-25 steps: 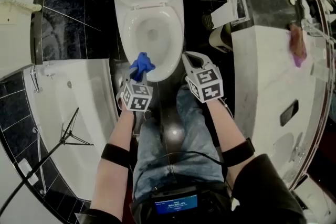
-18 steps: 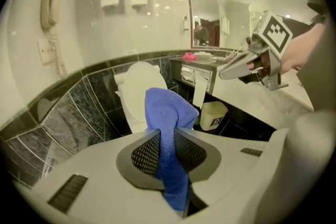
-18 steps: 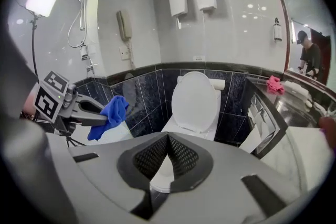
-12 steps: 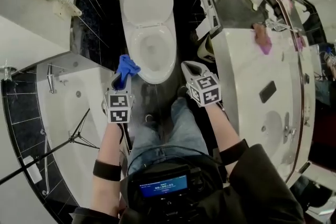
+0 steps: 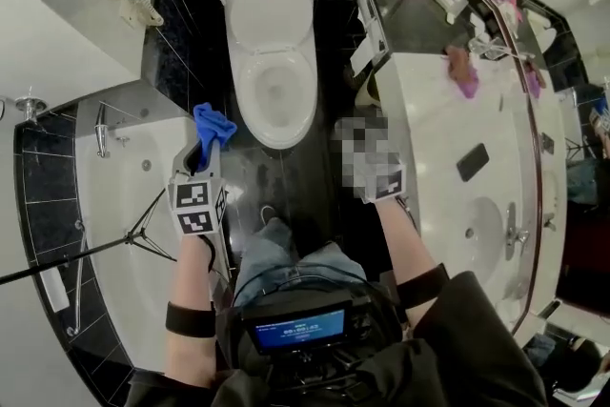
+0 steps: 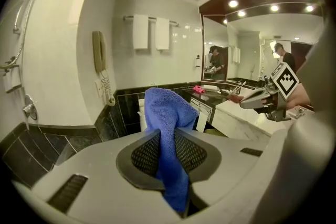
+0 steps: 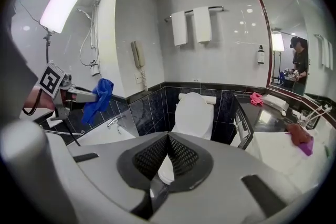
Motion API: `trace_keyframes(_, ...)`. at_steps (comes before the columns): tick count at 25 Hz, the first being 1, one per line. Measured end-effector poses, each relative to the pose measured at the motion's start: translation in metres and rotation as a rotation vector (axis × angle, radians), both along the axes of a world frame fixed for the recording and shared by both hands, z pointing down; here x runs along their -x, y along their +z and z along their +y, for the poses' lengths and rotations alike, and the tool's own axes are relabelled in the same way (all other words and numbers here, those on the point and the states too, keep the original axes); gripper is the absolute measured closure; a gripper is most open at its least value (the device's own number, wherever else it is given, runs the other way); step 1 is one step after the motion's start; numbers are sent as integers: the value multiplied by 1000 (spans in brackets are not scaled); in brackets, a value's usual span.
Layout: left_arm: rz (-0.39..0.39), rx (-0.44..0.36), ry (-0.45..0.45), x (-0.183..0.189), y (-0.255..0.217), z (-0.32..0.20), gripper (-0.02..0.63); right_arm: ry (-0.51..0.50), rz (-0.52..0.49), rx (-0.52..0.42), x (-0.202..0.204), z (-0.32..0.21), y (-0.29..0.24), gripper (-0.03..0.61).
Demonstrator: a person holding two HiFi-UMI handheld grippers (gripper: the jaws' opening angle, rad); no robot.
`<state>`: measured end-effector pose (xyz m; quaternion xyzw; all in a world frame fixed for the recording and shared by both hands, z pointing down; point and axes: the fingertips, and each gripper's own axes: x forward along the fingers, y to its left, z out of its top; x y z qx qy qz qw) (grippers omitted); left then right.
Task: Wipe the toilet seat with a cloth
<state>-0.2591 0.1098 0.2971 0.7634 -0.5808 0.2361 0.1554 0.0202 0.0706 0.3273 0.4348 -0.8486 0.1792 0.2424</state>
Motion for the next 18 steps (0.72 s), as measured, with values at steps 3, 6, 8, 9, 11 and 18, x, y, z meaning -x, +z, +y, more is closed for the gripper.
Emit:
trace_keyframes(3,-3,-2,-25,-8,-9,22,551,-22,-16,2,-11,22,-4,558)
trace_keyframes(6,-2,-3,-50,-21,-12,47,551,-42,-41,-2,-25,42,-9,558)
trace_keyframes(8,-5,-9,-67,-28,-13,61,551,-44,-49,0,-36,56,-7,558)
trace_keyframes(9,-4,-11,-77,-31,-13,70,551,-46,-51,3,-41,66,-5,558)
trace_keyframes(11,-2,-16,-90,-39,-15,87,551,-50,-53,9,-51,84,-3,558)
trace_keyframes(18,11,-39,-123,-59,-26,126,551,-56,-57,-1,-79,124,-10,557)
